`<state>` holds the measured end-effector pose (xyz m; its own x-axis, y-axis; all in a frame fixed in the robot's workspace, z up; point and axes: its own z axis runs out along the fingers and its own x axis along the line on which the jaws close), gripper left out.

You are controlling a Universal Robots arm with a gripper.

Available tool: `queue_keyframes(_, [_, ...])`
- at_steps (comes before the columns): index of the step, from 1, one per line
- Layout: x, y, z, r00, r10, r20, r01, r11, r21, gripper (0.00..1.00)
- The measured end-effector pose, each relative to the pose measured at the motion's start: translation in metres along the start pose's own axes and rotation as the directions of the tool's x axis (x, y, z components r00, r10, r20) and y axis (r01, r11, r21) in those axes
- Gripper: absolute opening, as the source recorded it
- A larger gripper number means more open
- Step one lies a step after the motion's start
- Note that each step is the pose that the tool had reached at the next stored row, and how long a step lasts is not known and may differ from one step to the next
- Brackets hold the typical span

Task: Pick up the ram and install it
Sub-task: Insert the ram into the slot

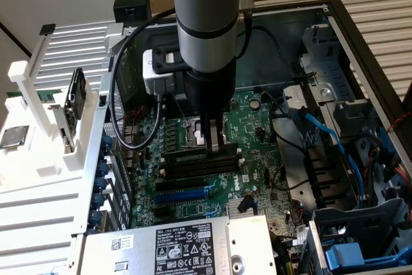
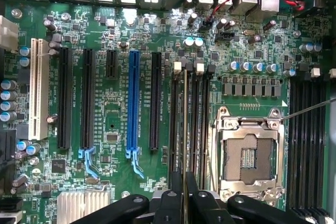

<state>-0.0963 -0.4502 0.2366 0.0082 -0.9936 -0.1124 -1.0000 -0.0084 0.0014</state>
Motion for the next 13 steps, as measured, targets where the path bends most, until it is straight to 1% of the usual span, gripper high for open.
queue_keyframes(2, [0.0001,0.0000,0.0012,1.0000,0.000,0.0017,0.000,1.0000,0.0008,0.14])
queue_keyframes(7, [0.0011,-0.0001,0.0013,1.0000,-0.002,0.0018,0.002,1.0000,0.0008,0.14])
queue_keyframes(8, [0.0035,0.0001,0.0010,1.0000,-0.002,0.0016,0.002,1.0000,0.0008,0.14])
queue_keyframes(13, [0.0040,-0.0003,0.0010,1.0000,-0.003,0.0015,0.003,1.0000,0.0010,0.14])
